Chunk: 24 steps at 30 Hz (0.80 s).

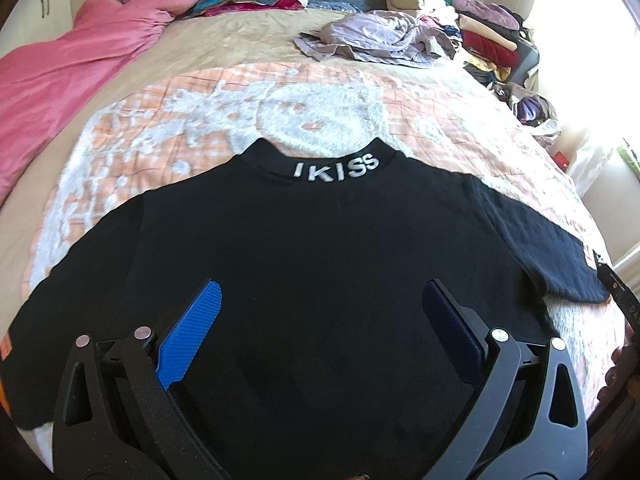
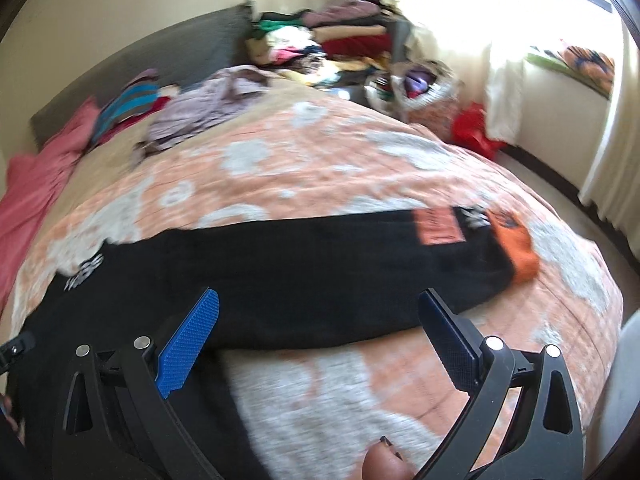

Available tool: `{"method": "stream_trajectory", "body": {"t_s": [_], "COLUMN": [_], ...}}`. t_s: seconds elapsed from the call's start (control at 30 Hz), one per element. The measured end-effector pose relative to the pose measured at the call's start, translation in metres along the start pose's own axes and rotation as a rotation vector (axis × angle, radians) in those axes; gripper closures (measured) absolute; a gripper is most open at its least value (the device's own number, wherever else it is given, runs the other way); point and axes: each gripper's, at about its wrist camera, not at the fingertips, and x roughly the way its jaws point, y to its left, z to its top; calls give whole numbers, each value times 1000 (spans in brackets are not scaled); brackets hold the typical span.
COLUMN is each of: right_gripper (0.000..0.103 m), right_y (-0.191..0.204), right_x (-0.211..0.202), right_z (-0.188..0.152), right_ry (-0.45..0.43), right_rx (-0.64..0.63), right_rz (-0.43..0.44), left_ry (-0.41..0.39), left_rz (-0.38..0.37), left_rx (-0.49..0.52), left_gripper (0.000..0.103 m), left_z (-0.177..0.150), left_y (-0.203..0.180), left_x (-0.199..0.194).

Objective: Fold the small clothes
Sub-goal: 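Move the right tool to the orange sleeve cuff and grasp it, then lift the cuff with the right tool, lay sleeve across shirt body, release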

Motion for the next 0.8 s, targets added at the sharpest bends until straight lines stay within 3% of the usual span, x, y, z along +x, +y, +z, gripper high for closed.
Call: {"method": "stream_trajectory", "body": {"t_s": [0.1, 0.33, 0.53, 0.6, 0.73, 0.8], "right_gripper": [4, 4, 4, 7, 27, 54], "right_y": [-25, -91, -130, -139, -152, -156], "right_x": [6, 30, 55, 62, 70, 72], "right_z": [2, 1, -4, -2, 6, 9], "right_ry": [19, 99, 126, 99, 47, 23], "right_rx": [61, 235, 368, 401, 467, 490], "right_rz": [-37, -51, -46, -44, -51, -42], "left_ry": [1, 7, 5, 7, -1, -7], "left_rz": [-17, 31, 48, 38, 29, 30], "left_rx": [-14, -12, -23, -36, -59, -74], "left_gripper": [8, 8, 8, 8, 8, 8], "left_z": [7, 15, 11, 9, 4, 3], "left_y": [0, 4, 17, 23, 35, 41], "left_x": [10, 38, 51, 52, 50, 47]}}
